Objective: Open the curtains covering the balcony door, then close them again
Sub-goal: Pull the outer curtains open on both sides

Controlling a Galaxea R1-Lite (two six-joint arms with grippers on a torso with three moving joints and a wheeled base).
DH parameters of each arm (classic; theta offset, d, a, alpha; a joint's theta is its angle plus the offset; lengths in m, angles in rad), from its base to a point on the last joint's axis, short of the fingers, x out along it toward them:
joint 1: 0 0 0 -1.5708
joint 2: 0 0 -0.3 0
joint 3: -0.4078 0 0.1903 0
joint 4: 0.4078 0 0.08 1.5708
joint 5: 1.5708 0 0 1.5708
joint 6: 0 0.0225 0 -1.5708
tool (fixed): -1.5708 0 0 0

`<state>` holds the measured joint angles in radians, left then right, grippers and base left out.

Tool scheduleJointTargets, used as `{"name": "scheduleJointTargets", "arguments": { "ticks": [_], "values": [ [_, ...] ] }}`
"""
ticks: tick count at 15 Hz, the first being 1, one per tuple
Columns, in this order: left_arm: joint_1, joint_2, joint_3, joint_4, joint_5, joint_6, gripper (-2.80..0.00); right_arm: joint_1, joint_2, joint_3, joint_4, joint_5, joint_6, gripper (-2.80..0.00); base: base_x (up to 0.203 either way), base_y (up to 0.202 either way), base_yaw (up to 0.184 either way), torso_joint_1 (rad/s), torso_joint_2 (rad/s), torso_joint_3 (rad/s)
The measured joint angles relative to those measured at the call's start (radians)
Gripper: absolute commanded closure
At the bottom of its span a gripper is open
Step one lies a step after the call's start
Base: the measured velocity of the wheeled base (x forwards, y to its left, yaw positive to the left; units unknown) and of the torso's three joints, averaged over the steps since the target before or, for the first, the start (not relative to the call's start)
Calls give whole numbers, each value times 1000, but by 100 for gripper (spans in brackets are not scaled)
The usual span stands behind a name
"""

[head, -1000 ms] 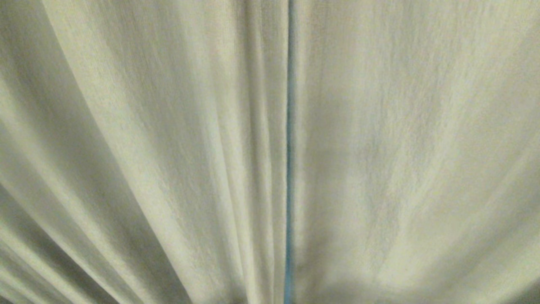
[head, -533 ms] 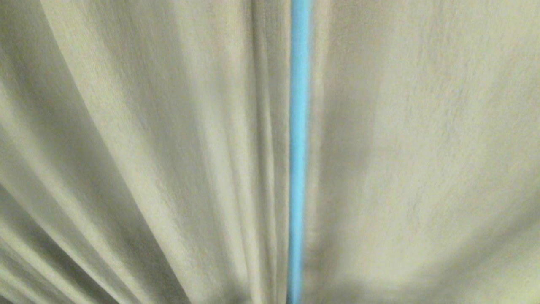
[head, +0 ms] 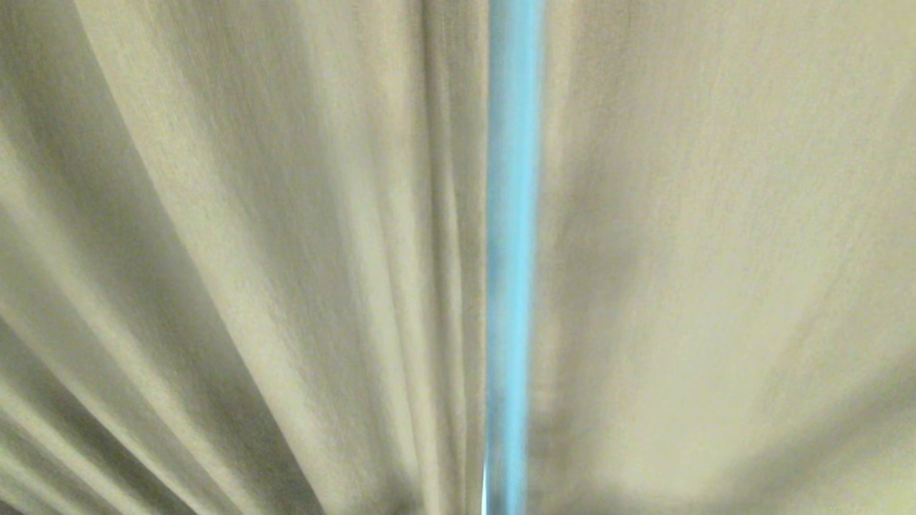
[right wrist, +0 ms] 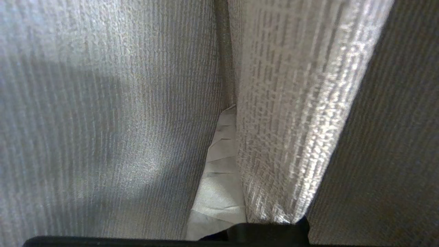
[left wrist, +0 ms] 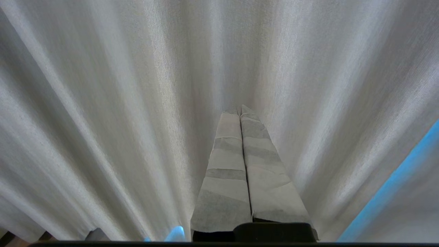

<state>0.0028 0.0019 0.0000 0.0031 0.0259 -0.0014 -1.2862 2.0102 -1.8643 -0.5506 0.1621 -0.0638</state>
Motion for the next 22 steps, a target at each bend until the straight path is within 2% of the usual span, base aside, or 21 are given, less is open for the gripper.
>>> {"name": "scheduleJointTargets", "arguments": {
  "ticks": [9, 17, 22],
  "values": [
    [0, 0, 0, 0, 0, 0, 0, -58, 64, -46, 4, -2, -1, 0, 0, 0, 0, 0, 0, 0],
    [0, 0, 0, 0, -1, 0, 0, -63, 57, -43, 9, 3, 0, 0, 0, 0, 0, 0, 0, 0],
    [0, 0, 0, 0, 0, 0, 0, -57, -10, 31, 9, 73, 21, 0, 0, 0, 0, 0, 0, 0]
  ]
}}
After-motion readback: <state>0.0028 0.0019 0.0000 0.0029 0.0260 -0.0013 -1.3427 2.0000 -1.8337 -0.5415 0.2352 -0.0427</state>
